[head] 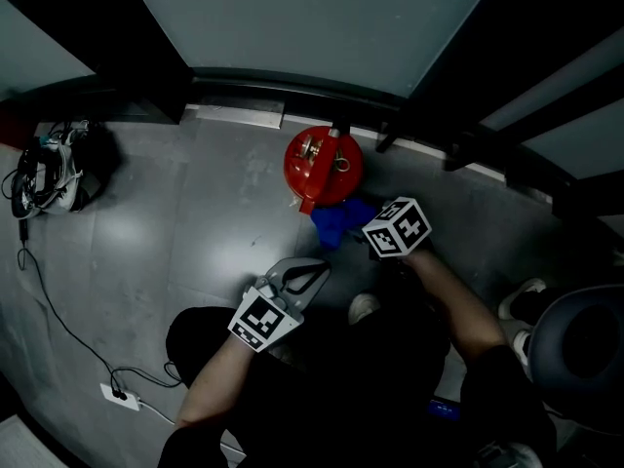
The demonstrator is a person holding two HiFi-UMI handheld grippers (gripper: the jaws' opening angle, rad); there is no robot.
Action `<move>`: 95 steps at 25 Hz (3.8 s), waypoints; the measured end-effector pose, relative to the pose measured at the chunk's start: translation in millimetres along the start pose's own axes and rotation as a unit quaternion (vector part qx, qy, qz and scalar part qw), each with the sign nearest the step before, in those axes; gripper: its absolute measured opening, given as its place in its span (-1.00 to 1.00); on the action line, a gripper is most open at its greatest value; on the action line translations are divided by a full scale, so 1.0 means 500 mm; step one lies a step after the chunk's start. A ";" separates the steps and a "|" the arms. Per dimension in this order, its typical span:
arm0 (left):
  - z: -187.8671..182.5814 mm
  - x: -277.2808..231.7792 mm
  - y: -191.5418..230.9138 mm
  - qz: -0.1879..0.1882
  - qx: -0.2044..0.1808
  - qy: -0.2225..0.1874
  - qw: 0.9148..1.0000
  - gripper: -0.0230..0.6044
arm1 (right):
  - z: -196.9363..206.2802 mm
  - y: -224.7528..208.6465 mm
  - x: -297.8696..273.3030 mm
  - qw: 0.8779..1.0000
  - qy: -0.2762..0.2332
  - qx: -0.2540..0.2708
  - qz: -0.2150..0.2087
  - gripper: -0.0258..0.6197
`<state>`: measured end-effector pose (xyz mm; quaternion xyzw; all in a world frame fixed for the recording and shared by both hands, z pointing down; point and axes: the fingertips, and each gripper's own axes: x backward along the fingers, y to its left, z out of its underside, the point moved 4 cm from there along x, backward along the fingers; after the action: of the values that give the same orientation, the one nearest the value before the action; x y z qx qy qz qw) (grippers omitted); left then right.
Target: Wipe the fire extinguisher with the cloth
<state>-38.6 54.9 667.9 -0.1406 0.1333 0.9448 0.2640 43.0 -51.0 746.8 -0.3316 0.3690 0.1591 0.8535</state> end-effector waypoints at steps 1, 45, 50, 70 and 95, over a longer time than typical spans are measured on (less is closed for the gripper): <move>0.003 0.002 0.000 -0.001 0.001 0.002 1.000 -0.90 | 0.006 -0.006 -0.010 1.000 0.003 -0.003 0.001 -0.64; 0.058 0.033 0.038 -0.031 0.038 0.022 0.999 -0.90 | 0.179 -0.152 -0.192 0.990 0.038 -0.090 0.102 -0.67; 0.026 0.002 0.065 -0.011 0.003 0.021 1.000 -0.90 | 0.134 -0.124 -0.084 0.995 -0.024 -0.020 0.100 -0.70; -0.418 0.260 -0.020 -0.036 -0.040 0.029 0.998 -0.90 | -0.209 0.242 0.561 0.963 -0.245 -0.009 0.113 -0.74; -1.185 0.695 -0.447 -0.219 -0.017 -0.125 0.968 -0.90 | -0.360 0.905 1.411 0.883 -0.437 0.078 0.152 -0.74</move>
<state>-88.1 206.5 -36.8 -0.0519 0.0488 0.8763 0.4764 192.6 175.1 -66.2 -0.1008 0.0162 0.3866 0.9166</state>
